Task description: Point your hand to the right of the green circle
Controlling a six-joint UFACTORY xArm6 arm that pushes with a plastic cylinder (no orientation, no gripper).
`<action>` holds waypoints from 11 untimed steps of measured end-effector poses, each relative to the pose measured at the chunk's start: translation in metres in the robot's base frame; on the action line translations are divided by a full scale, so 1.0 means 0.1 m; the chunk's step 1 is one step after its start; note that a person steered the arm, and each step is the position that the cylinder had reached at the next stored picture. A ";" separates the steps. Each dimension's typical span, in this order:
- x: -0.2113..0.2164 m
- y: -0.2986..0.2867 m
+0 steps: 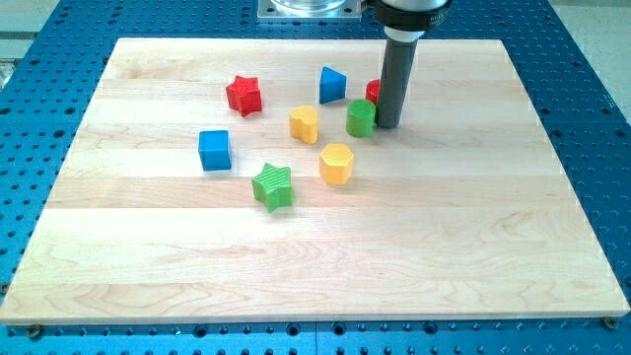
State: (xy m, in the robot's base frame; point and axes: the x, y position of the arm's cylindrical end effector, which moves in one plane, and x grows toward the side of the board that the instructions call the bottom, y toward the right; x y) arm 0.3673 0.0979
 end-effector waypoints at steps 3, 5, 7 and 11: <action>0.05 0.00; 0.61 -0.01; 0.76 0.01; -0.03 -0.19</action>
